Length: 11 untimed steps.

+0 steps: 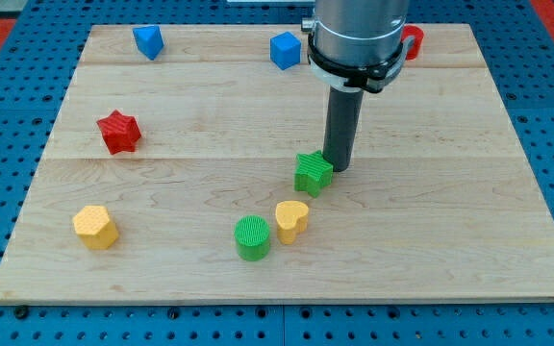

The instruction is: Drag the red circle to the top right of the green star

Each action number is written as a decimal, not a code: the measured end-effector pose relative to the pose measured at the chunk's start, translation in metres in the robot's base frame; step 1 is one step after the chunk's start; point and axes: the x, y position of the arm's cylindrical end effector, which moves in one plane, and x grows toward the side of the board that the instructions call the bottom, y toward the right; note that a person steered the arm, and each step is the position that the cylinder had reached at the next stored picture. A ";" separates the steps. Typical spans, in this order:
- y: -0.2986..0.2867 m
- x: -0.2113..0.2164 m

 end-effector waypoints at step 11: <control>0.041 -0.175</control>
